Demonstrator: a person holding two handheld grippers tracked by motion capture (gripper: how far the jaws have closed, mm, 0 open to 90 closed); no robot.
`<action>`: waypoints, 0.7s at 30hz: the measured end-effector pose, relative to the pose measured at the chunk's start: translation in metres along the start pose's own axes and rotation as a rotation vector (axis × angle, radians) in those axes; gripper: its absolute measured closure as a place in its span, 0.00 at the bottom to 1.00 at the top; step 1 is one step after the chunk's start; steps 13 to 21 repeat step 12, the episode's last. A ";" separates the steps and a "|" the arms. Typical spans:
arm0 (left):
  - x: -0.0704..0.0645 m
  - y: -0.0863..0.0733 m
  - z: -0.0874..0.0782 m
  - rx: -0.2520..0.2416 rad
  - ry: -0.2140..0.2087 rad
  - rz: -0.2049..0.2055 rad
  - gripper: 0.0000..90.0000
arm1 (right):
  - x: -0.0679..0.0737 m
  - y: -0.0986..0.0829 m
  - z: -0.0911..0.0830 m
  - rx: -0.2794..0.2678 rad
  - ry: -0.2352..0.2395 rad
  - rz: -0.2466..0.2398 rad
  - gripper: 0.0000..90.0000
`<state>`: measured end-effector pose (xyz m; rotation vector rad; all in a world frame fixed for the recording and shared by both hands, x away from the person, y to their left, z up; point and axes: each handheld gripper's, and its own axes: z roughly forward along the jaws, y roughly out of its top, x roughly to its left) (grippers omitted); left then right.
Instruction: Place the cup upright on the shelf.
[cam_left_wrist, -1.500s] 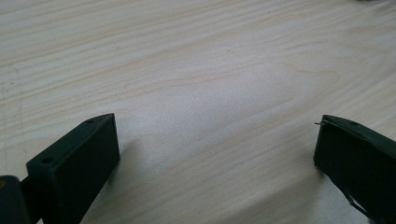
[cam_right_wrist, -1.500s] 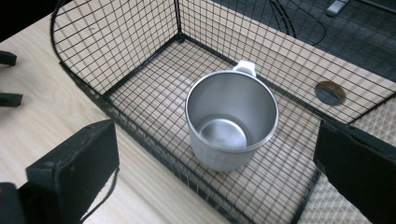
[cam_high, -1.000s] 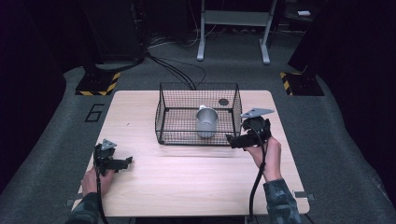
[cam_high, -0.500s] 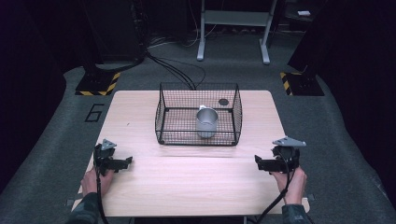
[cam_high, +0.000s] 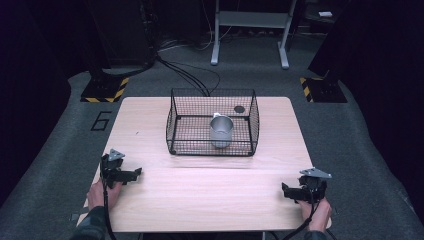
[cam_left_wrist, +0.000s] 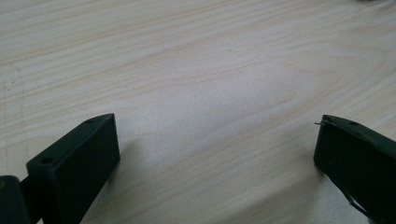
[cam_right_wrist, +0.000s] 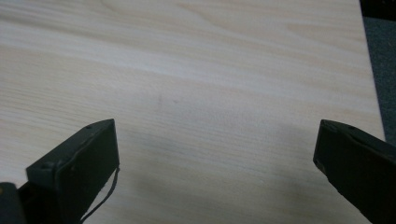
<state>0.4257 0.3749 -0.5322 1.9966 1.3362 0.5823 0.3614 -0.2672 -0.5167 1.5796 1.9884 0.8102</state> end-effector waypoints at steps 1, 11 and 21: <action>0.000 0.000 0.000 0.000 0.000 0.000 0.00 | 0.000 -0.002 0.004 0.011 -0.004 0.006 0.00; 0.001 0.000 -0.001 0.011 -0.002 0.014 0.00 | -0.003 -0.006 0.013 -0.025 0.004 0.001 0.00; 0.001 0.000 0.000 0.008 -0.002 0.011 0.00 | -0.003 -0.006 0.013 -0.025 -0.001 0.008 0.00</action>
